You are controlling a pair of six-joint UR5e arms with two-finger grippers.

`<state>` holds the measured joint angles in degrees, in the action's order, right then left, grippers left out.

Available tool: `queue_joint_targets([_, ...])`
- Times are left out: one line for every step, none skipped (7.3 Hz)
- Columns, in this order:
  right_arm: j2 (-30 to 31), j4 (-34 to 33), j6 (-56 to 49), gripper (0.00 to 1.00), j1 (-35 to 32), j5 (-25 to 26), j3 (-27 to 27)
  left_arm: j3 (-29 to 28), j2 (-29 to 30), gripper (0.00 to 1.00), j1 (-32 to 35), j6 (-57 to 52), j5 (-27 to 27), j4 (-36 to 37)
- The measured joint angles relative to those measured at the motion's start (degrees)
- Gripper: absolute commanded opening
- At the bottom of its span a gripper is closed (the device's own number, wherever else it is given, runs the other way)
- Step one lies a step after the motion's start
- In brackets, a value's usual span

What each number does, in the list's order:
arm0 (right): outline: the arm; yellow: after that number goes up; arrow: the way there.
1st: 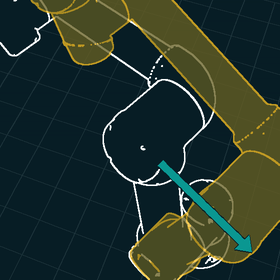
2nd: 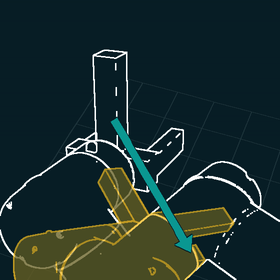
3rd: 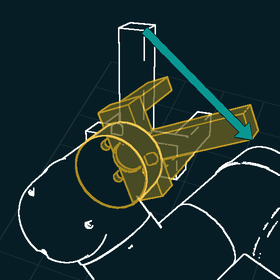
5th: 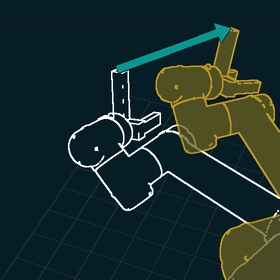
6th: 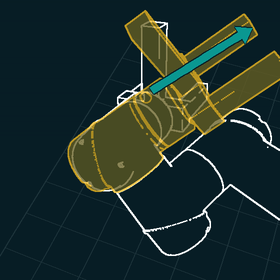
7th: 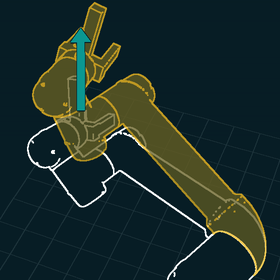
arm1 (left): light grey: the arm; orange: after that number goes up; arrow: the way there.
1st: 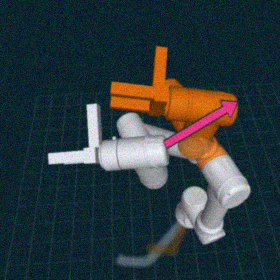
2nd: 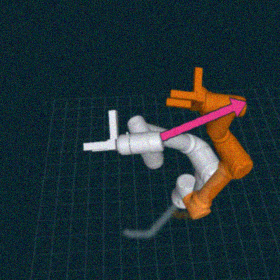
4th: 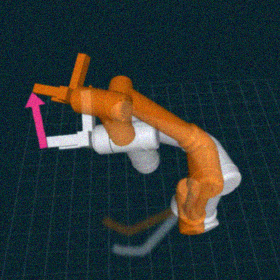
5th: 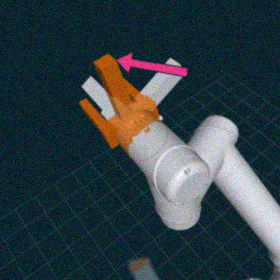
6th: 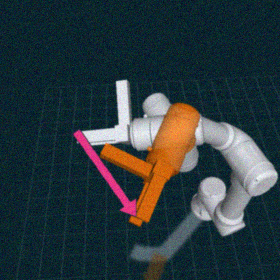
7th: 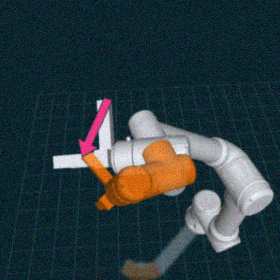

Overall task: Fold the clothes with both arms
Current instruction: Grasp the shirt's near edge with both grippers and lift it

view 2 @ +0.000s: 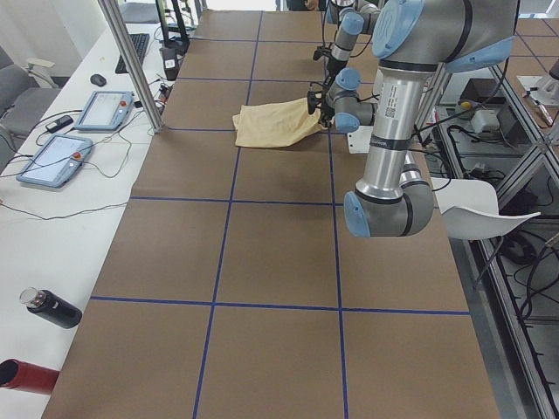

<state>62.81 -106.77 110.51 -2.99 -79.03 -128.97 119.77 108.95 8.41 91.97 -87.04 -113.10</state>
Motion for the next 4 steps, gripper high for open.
queue_joint_targets([0.0, -3.6, 0.6, 0.00, 2.4, 1.1, -3.6, 3.2, -0.9, 0.00, -2.3, 1.3, 0.1, 1.7])
queue_joint_targets([0.1, -5.4, 1.0, 0.00, 3.5, 1.7, -5.3, 5.6, -1.1, 0.00, -3.7, 2.1, 0.1, 4.1])
queue_joint_targets([0.1, -6.0, 1.0, 0.00, 3.1, 1.9, -5.2, 6.5, -1.1, 0.00, -4.0, 2.4, 0.1, 5.8])
queue_joint_targets([-0.1, -6.1, 0.7, 0.00, 1.6, 2.0, -3.6, 6.3, -0.9, 0.00, -3.4, 2.4, 0.1, 7.0])
